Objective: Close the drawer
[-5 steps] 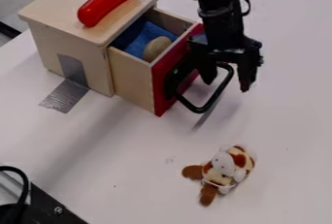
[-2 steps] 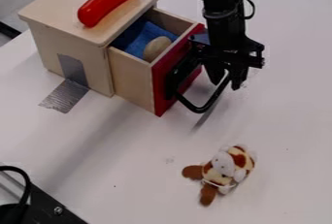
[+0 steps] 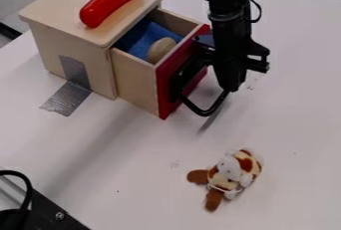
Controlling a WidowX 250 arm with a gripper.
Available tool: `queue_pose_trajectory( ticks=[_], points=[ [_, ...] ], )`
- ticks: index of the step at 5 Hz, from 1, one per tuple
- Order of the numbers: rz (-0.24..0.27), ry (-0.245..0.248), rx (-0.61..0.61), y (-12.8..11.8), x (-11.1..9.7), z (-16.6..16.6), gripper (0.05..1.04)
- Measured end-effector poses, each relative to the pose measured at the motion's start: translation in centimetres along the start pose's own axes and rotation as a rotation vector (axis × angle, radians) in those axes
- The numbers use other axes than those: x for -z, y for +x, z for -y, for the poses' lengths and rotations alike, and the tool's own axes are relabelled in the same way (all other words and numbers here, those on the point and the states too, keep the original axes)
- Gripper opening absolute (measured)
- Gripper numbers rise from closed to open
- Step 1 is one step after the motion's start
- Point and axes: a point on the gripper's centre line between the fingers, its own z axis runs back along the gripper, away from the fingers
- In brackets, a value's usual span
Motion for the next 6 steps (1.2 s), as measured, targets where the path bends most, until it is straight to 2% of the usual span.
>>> queue_pose_trajectory(
  ticks=[2, 4, 6],
  points=[
    [0.005, 0.056, 0.005, -0.2, 0.1, -0.8, 0.090],
    [-0.015, 0.062, -0.012, -0.6, -0.2, -2.1, 0.090],
    [-0.003, 0.053, -0.115, -0.2, -2.2, -8.1, 0.090]
  ],
)
